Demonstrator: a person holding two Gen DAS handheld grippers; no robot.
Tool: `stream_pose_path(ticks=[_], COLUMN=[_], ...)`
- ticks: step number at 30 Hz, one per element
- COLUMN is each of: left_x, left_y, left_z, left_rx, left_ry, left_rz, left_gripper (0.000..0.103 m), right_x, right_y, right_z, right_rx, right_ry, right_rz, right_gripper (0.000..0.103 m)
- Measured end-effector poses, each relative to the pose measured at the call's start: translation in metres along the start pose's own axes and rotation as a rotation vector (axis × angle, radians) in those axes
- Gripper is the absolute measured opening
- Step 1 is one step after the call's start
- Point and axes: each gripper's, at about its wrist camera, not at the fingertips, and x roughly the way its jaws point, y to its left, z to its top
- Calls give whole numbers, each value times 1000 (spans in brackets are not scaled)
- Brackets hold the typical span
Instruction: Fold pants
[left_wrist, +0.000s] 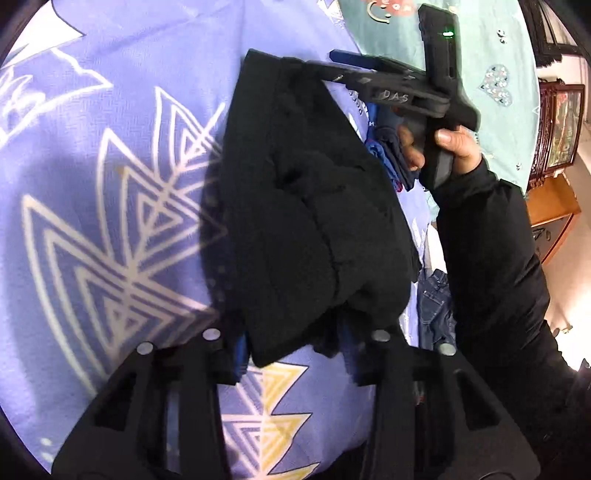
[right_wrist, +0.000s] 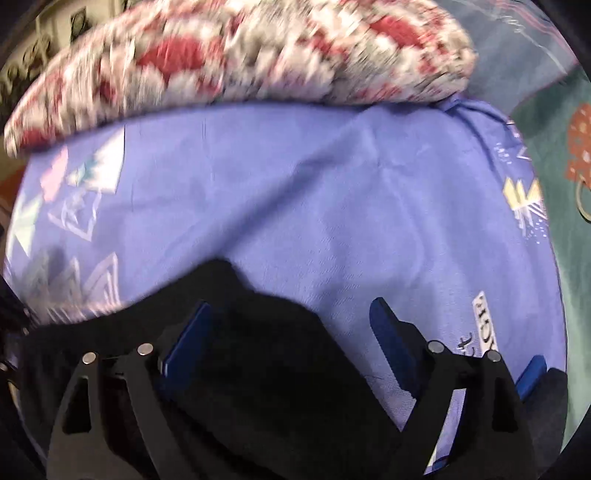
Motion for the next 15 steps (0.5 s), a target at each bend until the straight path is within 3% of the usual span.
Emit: stream_pose_path(ticks=[3, 4, 5, 6, 8, 9, 10, 15], left_x=[3, 5, 7, 8, 11, 14, 13, -6], left_y=[-17, -22, -23, -23, -20, -18, -15, -12], left_z=[-2, -2, -2, -1, 4, 7, 9, 19], left_rx=[50, 64, 62, 56, 47, 53, 53, 41], left_ry=[4, 4, 3, 0, -7, -9, -18, -154], left_rz=[-46, -46, -46, -52, -75, -66, -65, -51], left_gripper=[81, 87, 87, 82, 42, 14, 13, 12], right_x=[27, 34, 39, 37, 29, 25, 20, -26], right_y=[-3, -3, -3, -4, -2, -3, -3, -12], right_z=[-10, -12, -15, -16, -16, -15, -15, -11], right_rx=[24, 31, 42, 50, 51, 64, 73, 132], right_ry=[87, 117, 137, 126, 126, 126, 118, -20], right_rz=[83, 106, 126, 136, 117, 110, 93, -4], right_gripper=[87, 82, 81, 71, 39, 30, 17, 13])
